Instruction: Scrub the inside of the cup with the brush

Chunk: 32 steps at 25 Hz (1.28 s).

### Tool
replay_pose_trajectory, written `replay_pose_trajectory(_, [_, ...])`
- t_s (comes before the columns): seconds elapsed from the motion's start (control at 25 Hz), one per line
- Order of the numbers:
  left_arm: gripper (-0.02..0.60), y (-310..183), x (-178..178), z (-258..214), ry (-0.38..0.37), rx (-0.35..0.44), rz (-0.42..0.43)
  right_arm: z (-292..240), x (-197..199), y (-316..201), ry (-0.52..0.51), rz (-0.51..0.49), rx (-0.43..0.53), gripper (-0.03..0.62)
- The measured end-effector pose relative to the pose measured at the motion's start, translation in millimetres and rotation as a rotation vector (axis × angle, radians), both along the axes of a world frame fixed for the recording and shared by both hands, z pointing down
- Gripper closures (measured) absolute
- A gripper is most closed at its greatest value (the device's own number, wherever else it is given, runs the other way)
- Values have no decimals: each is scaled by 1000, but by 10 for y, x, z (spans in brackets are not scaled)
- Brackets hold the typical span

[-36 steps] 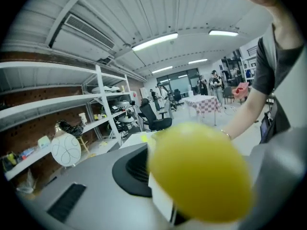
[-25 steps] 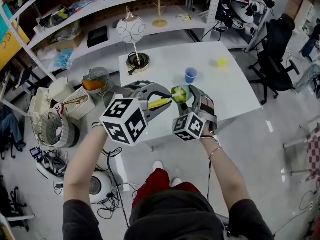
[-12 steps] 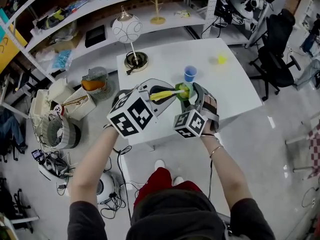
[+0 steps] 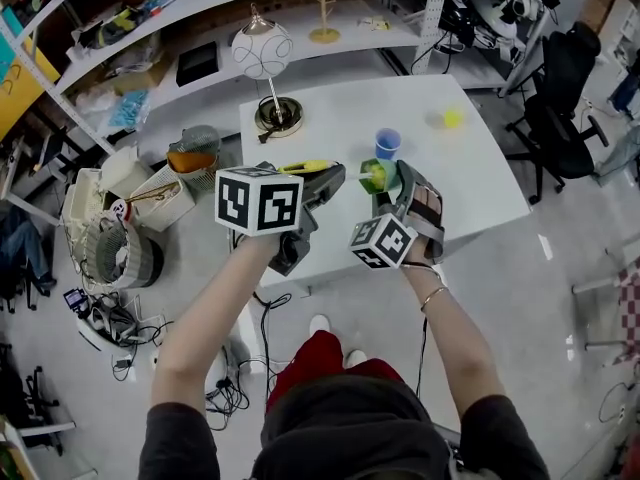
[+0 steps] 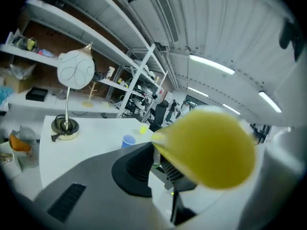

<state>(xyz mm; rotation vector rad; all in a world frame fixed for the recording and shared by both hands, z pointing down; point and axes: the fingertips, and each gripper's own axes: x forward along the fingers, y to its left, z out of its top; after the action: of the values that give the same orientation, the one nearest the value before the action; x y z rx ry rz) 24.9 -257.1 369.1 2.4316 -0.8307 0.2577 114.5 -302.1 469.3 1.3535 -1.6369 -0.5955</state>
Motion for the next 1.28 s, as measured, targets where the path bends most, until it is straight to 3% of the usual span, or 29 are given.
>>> replay_pose_trajectory(0.12, [535,33,6,26,-29,23,27,35,-21,1,1,-17,-37,290])
replay_pose_trajectory(0.4, [535,205,143,93,-350,294,262,249,-106,72,-45,-76,-156,290])
replay_pose_trajectory(0.52, [535,327,203,133,-515,453,400,325,-170,129,-60,-114,-199,290])
replay_pose_trajectory(0.76, [537,599,321,204,-904,877,758,367,-290,192,-134,-179,-264,290])
replay_pose_trajectory(0.84, [537,654,331,221,-1000,982,862,364,-304,193,-140,-186,-264,290])
replay_pose_trajectory(0.92, [535,669,342,210,-1048,1033,918,340,-300,177,-141,-185,-249,290])
replay_pose_trajectory(1.0, [535,617,372,160,-1003,977,863,303,-269,150,-148,-165,-227,290])
replay_pose_trajectory(1.16, [537,418,391,79,-733,675,584,285,-157,111,-129,-114,-201,290])
replay_pose_trajectory(1.28, [535,310,377,100,-561,479,424,334,-68,115,-120,-79,-203,290])
